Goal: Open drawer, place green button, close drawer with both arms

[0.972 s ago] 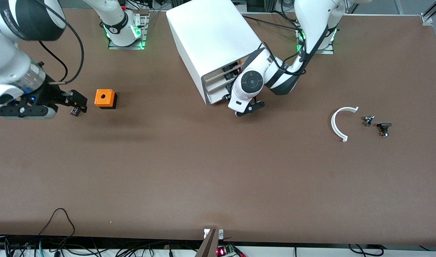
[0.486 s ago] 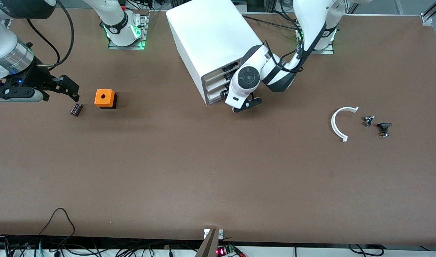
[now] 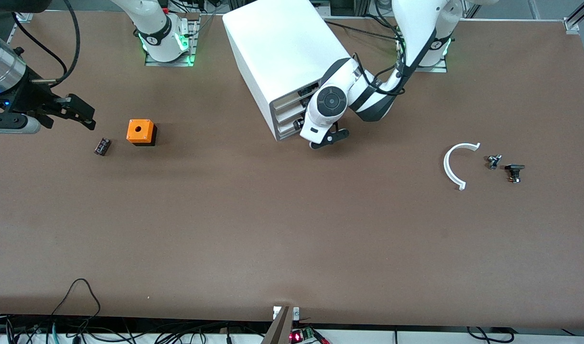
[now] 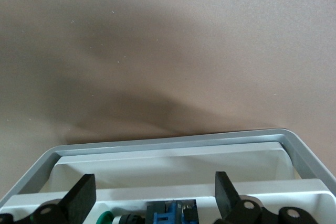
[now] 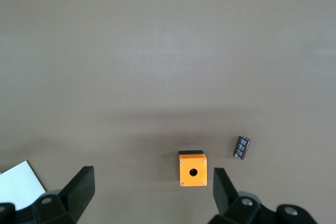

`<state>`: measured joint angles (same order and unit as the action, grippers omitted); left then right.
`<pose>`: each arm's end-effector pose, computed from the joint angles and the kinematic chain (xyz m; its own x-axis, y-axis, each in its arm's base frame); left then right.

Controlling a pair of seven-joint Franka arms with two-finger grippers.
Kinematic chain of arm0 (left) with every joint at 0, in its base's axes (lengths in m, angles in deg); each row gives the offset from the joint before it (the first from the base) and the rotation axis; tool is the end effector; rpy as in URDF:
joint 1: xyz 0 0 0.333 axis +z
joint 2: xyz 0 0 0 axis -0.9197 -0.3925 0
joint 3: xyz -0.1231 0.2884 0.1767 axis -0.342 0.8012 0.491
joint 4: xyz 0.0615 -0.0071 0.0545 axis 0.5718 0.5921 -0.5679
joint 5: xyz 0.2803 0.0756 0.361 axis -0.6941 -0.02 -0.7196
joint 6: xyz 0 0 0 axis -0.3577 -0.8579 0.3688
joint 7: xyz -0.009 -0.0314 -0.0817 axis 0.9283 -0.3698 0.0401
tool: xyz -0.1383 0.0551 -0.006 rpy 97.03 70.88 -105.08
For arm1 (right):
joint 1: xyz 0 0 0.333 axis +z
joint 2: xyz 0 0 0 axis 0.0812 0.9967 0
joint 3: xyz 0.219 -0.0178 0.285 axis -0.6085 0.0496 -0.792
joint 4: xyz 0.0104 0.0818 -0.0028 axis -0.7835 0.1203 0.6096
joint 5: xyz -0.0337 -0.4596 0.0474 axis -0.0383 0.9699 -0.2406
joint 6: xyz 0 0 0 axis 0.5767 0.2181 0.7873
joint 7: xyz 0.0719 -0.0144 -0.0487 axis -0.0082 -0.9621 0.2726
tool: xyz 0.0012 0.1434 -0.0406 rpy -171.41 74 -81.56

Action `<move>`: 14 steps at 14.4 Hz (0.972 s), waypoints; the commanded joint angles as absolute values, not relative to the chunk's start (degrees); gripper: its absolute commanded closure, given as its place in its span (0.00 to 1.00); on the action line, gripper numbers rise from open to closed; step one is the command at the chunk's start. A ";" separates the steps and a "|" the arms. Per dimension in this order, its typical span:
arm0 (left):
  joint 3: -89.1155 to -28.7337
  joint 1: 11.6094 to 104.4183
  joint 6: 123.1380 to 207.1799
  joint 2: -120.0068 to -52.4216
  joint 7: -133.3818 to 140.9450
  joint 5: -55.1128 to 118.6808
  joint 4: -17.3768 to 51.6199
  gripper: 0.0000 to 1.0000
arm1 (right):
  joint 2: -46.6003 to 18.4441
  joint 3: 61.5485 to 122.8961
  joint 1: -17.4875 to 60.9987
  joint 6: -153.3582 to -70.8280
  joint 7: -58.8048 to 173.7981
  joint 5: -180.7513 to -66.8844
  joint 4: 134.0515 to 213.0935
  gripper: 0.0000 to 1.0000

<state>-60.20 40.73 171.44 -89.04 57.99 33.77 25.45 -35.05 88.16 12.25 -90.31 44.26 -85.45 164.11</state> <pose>0.4644 -0.4913 0.1940 0.8523 0.3774 -0.3622 0.3850 -0.9213 -0.0540 0.6459 0.0669 0.6100 0.9989 -0.0332 0.0331 -0.0339 -0.9992 0.0215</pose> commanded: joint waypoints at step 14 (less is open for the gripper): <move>-59.67 55.71 148.65 -78.00 33.41 15.15 11.30 0.00 | -35.17 88.27 12.04 -95.79 42.88 -84.25 167.37 0.00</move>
